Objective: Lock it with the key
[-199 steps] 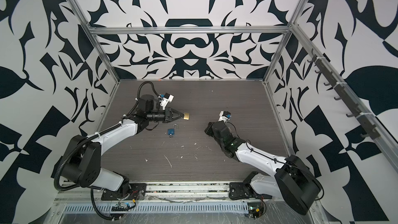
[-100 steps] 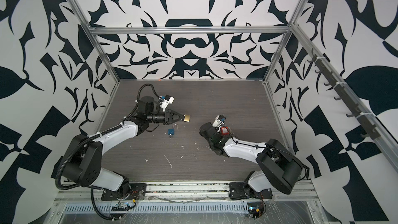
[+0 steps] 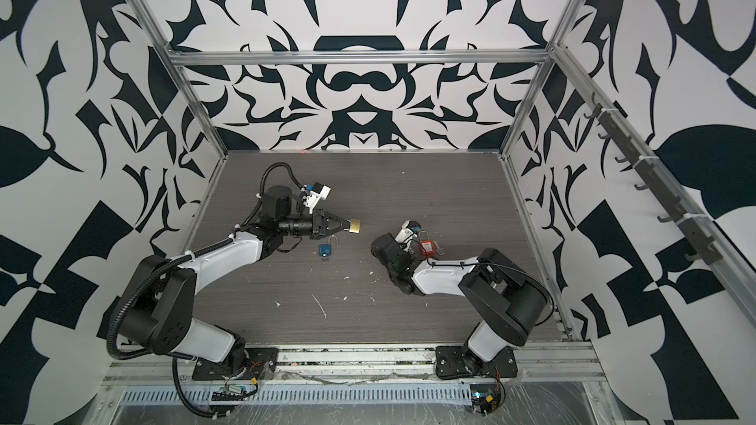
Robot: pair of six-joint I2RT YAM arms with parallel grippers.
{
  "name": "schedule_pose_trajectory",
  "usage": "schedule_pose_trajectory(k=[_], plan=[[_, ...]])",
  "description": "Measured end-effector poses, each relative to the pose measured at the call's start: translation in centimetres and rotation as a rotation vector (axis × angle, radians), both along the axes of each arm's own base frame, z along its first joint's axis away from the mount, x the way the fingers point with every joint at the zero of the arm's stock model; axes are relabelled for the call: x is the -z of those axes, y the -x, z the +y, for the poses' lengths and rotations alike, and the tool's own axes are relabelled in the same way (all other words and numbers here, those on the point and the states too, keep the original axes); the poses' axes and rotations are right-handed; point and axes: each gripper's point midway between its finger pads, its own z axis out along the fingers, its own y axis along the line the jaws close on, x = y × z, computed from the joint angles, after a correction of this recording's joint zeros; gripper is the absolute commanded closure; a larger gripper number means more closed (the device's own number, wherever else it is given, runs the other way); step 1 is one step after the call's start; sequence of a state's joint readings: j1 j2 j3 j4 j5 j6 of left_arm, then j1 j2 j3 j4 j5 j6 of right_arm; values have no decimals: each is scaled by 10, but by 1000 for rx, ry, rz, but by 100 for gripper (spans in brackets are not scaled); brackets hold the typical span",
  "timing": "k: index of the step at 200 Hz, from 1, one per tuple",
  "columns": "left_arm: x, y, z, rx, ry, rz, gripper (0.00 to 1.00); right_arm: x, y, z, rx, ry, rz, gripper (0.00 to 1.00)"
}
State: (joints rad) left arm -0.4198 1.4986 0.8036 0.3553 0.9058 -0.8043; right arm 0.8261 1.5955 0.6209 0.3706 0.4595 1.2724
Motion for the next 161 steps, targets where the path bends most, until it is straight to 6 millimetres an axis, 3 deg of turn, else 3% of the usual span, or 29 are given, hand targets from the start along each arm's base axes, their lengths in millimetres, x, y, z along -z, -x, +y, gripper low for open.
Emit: schedule_pose_trajectory(k=[100, 161], plan=[[9, 4, 2, 0, -8, 17, 100, 23, 0, 16, 49, -49, -16, 100], [11, 4, 2, -1, -15, 11, 100, 29, 11, 14, 50, -45, -16, 74]])
